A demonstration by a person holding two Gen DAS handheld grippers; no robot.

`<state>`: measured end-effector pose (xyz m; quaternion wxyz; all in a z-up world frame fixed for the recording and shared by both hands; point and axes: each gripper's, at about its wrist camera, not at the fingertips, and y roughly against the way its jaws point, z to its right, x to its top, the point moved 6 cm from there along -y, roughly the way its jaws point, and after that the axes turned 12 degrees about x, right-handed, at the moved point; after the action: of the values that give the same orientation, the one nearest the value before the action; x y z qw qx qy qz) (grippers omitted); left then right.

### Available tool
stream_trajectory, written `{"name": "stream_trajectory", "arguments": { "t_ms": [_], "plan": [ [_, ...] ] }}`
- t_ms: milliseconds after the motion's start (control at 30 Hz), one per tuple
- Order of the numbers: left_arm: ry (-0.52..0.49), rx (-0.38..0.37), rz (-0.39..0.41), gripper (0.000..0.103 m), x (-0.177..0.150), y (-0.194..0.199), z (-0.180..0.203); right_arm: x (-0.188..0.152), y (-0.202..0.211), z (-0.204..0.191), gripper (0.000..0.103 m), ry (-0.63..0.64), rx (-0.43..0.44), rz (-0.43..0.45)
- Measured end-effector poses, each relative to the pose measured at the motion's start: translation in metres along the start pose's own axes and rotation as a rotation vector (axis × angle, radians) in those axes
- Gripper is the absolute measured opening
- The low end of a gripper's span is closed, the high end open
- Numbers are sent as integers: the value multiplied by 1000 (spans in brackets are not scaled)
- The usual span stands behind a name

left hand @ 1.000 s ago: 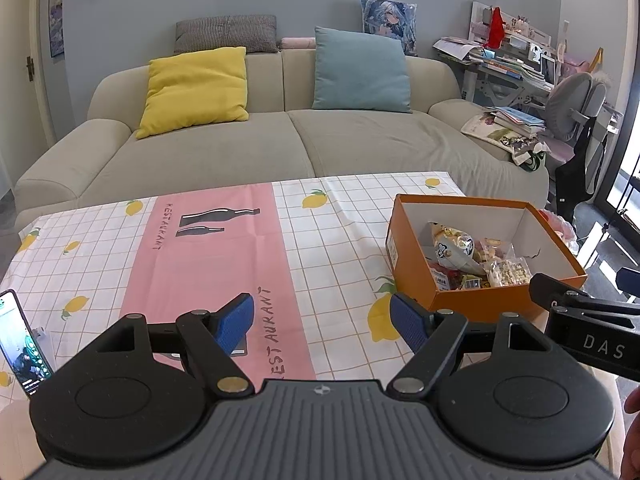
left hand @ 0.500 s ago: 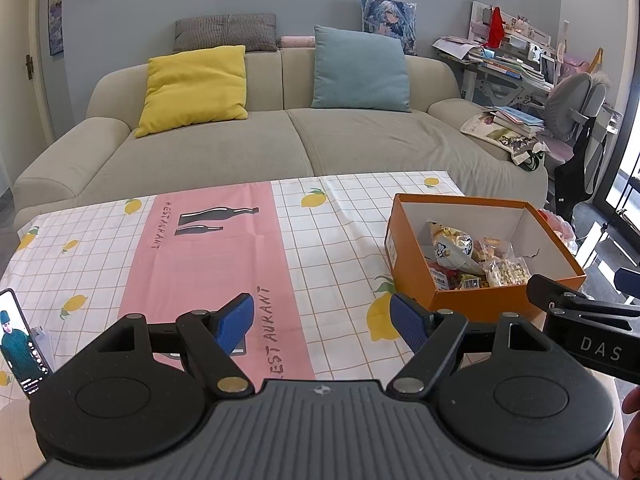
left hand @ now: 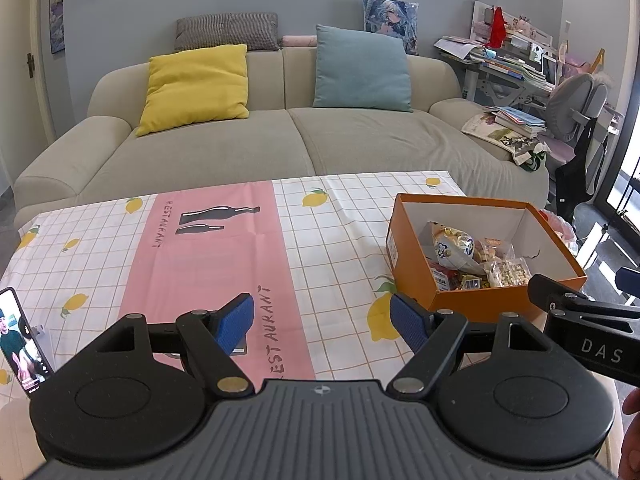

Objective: Organize snacks

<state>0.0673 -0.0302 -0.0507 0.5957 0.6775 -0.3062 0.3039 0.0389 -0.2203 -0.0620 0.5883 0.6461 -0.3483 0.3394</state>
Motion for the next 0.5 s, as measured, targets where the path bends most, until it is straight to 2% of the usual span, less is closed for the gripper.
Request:
{"name": "stream_trajectory", "arguments": {
  "t_ms": [500],
  "plan": [
    [2,4,4,91,0,0,-1,0,0,-1,100,3,0,1]
  ]
}}
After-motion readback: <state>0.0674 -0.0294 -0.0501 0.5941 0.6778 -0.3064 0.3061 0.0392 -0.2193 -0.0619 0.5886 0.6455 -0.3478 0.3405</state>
